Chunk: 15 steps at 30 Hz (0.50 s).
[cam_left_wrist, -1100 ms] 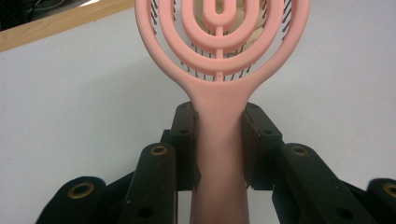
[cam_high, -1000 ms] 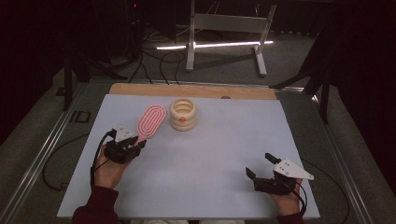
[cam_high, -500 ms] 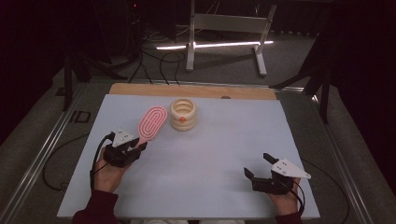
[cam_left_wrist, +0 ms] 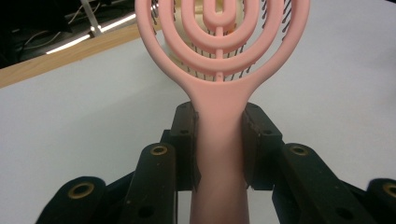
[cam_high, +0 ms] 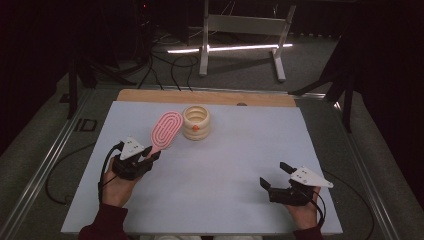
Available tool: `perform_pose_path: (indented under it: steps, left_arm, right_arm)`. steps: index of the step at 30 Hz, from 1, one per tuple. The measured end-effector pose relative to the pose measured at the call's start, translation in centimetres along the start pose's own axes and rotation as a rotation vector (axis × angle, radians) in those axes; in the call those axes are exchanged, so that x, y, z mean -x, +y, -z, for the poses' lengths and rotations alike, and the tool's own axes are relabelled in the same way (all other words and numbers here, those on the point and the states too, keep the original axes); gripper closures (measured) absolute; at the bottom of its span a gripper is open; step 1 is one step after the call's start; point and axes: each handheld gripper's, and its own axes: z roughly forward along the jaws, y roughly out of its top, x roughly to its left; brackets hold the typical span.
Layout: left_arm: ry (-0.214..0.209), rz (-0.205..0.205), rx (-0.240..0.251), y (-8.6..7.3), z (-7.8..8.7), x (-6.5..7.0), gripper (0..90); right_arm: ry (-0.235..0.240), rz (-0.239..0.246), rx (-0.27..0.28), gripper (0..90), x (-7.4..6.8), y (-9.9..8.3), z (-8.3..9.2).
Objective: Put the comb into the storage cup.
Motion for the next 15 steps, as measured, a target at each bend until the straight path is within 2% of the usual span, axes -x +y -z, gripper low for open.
perform_pose_path:
  steps: [6, 10, 15]
  left_arm:
    - [-0.007, -0.010, 0.012, 0.2, 0.0, 0.5, 70.4]
    - [-0.013, -0.009, 0.016, 0.3, -0.1, 0.7, 70.4]
    - [-0.013, -0.010, 0.022, 0.3, -0.1, 0.9, 70.3]
  right_arm:
    - [0.002, 0.017, -0.010, 7.6, -0.2, 0.9, -0.4]
    - [-0.013, 0.013, -0.011, 7.6, -0.1, 1.6, -0.7]
    - [-0.008, 0.004, -0.008, 7.6, -0.1, 2.4, -1.2]
